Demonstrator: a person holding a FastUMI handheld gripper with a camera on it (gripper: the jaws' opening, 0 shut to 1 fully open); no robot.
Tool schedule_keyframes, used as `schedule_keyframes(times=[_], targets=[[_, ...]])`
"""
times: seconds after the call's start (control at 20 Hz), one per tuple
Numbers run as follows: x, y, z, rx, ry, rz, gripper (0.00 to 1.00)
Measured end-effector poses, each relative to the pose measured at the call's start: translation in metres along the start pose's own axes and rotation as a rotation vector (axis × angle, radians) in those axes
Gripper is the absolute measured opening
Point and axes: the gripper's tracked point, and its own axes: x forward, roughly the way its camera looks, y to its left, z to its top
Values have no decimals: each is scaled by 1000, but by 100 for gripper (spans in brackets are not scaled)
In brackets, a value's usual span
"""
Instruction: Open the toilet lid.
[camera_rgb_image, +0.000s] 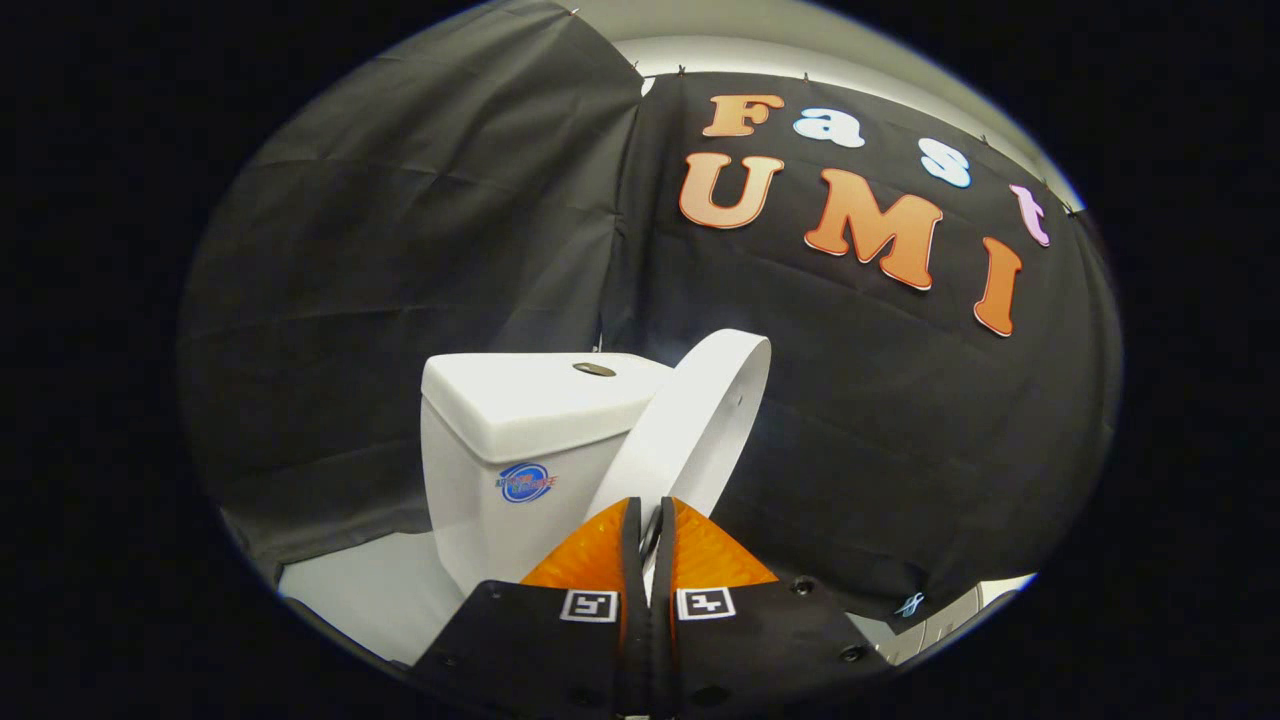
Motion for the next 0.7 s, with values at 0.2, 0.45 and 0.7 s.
schedule_keyframes(times=[0.2,0.45,0.7], targets=[[10,15,6,0,2,22,8],[17,30,12,-9,2,44,8],[22,40,14,-12,0,54,8]])
